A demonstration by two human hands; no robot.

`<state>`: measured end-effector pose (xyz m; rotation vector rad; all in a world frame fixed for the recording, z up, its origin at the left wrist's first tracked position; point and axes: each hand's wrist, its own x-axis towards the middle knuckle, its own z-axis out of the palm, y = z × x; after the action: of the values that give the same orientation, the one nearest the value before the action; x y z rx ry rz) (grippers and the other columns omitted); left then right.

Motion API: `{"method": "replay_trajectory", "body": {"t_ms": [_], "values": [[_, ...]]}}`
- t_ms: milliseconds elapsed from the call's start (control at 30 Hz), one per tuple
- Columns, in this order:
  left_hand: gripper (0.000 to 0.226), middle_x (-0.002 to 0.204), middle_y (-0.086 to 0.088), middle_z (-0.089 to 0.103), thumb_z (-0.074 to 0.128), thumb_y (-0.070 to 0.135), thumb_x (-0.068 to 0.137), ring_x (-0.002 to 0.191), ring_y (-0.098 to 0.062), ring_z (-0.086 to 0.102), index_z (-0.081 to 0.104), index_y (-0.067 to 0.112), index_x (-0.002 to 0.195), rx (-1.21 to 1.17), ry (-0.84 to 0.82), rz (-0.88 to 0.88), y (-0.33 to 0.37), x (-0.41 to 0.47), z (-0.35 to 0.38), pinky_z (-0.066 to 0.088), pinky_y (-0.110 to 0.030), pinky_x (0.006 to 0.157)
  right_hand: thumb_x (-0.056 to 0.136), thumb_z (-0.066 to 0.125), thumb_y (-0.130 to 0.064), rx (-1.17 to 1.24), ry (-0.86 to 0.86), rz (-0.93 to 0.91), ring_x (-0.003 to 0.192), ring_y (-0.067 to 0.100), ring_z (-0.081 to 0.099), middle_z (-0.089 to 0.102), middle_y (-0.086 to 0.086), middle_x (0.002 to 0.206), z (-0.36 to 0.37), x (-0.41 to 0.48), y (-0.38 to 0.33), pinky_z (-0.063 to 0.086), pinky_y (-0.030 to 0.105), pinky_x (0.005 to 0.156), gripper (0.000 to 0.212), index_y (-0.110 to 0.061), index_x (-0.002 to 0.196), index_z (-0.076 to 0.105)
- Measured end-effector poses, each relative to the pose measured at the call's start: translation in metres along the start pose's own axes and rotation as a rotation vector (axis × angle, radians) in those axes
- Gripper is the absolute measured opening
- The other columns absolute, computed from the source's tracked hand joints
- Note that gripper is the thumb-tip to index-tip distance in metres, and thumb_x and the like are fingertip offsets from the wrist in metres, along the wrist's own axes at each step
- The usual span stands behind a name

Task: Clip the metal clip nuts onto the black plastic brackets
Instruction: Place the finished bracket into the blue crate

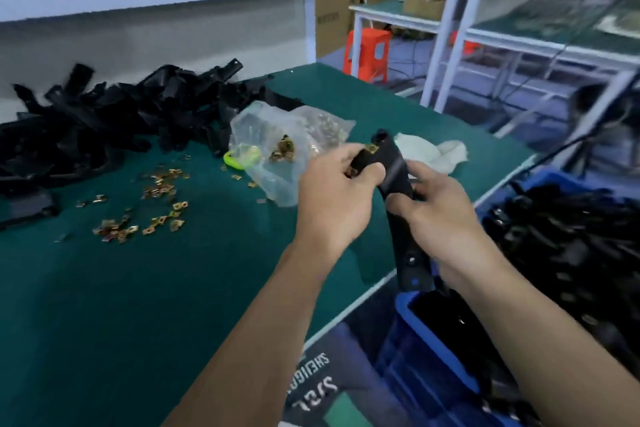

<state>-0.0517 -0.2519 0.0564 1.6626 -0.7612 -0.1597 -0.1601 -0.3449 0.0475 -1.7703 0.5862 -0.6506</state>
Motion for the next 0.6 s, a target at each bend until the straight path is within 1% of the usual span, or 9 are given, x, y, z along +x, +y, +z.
{"method": "replay_trajectory", "body": {"t_ms": [67, 133, 233, 300, 367, 433, 500, 567, 600], "values": [[0.011, 0.067, 0.014, 0.070, 0.066, 0.022, 0.080, 0.053, -0.007, 0.058, 0.073, 0.030, 0.082, -0.071, -0.173, -0.061, 0.013, -0.006, 0.045, 0.046, -0.027, 0.057, 0.086, 0.061, 0.003, -0.003, 0.110, 0.065, 0.062, 0.017, 0.057, 0.071, 0.002, 0.073, -0.042, -0.018, 0.015, 0.043, 0.028, 0.059, 0.042, -0.030, 0.109, 0.073], [0.015, 0.063, 0.012, 0.067, 0.064, 0.018, 0.076, 0.047, -0.006, 0.054, 0.076, 0.025, 0.082, -0.153, -0.367, -0.144, 0.021, -0.014, 0.089, 0.042, -0.020, 0.050, 0.089, 0.062, 0.004, 0.022, 0.214, 0.153, 0.069, 0.024, 0.061, 0.075, 0.013, 0.084, -0.084, -0.038, 0.031, 0.047, 0.035, 0.066, 0.040, -0.027, 0.112, 0.073], [0.014, 0.072, -0.004, 0.068, 0.066, 0.008, 0.083, 0.044, -0.007, 0.049, 0.077, 0.017, 0.081, -0.232, -0.671, -0.307, 0.020, -0.030, 0.151, 0.036, -0.017, 0.043, 0.089, 0.064, 0.008, 0.033, 0.391, 0.276, 0.070, 0.009, 0.068, 0.077, 0.001, 0.082, -0.139, -0.069, 0.057, 0.051, 0.019, 0.061, 0.037, -0.020, 0.112, 0.073], [0.014, 0.082, -0.011, 0.074, 0.066, 0.004, 0.090, 0.046, -0.008, 0.051, 0.076, 0.012, 0.087, -0.254, -0.766, -0.447, 0.014, -0.044, 0.189, 0.039, -0.018, 0.045, 0.088, 0.068, 0.005, 0.037, 0.456, 0.381, 0.068, 0.006, 0.070, 0.078, -0.001, 0.081, -0.169, -0.088, 0.077, 0.051, 0.017, 0.058, 0.033, -0.021, 0.108, 0.074], [0.013, 0.080, -0.010, 0.075, 0.064, 0.003, 0.094, 0.050, -0.009, 0.058, 0.070, 0.014, 0.091, -0.346, -0.766, -0.664, 0.008, -0.060, 0.223, 0.044, -0.020, 0.048, 0.089, 0.069, 0.000, 0.057, 0.484, 0.504, 0.067, 0.011, 0.071, 0.079, 0.002, 0.083, -0.191, -0.103, 0.098, 0.053, 0.022, 0.057, 0.026, -0.021, 0.102, 0.075], [0.010, 0.082, -0.007, 0.078, 0.062, 0.002, 0.097, 0.063, -0.010, 0.070, 0.067, 0.012, 0.098, -0.499, -0.783, -0.821, 0.007, -0.074, 0.249, 0.051, -0.021, 0.058, 0.087, 0.071, -0.004, 0.048, 0.533, 0.588, 0.070, 0.015, 0.073, 0.079, 0.002, 0.082, -0.211, -0.105, 0.115, 0.056, 0.026, 0.060, 0.021, -0.019, 0.100, 0.076], [0.014, 0.104, -0.002, 0.078, 0.061, 0.005, 0.099, 0.091, -0.010, 0.075, 0.066, 0.010, 0.110, -0.609, -0.840, -0.832, 0.010, -0.078, 0.274, 0.056, -0.024, 0.075, 0.088, 0.071, -0.007, 0.121, 0.634, 0.603, 0.079, 0.021, 0.075, 0.079, 0.003, 0.087, -0.237, -0.093, 0.126, 0.058, 0.032, 0.070, 0.018, -0.019, 0.101, 0.075], [0.032, 0.126, 0.003, 0.068, 0.061, 0.010, 0.101, 0.117, -0.011, 0.065, 0.059, 0.020, 0.131, -0.644, -0.895, -0.807, 0.020, -0.077, 0.293, 0.052, -0.031, 0.097, 0.092, 0.069, -0.008, 0.352, 0.821, 0.593, 0.082, 0.027, 0.073, 0.076, 0.012, 0.093, -0.268, -0.075, 0.131, 0.059, 0.035, 0.072, 0.013, -0.014, 0.104, 0.071], [0.041, 0.129, 0.004, 0.063, 0.061, 0.012, 0.101, 0.127, -0.014, 0.057, 0.055, 0.022, 0.140, -0.617, -0.908, -0.824, 0.025, -0.077, 0.301, 0.048, -0.036, 0.105, 0.093, 0.067, -0.007, 0.467, 0.928, 0.595, 0.080, 0.027, 0.072, 0.073, 0.015, 0.092, -0.282, -0.067, 0.134, 0.059, 0.035, 0.071, 0.010, -0.010, 0.102, 0.069]]}}
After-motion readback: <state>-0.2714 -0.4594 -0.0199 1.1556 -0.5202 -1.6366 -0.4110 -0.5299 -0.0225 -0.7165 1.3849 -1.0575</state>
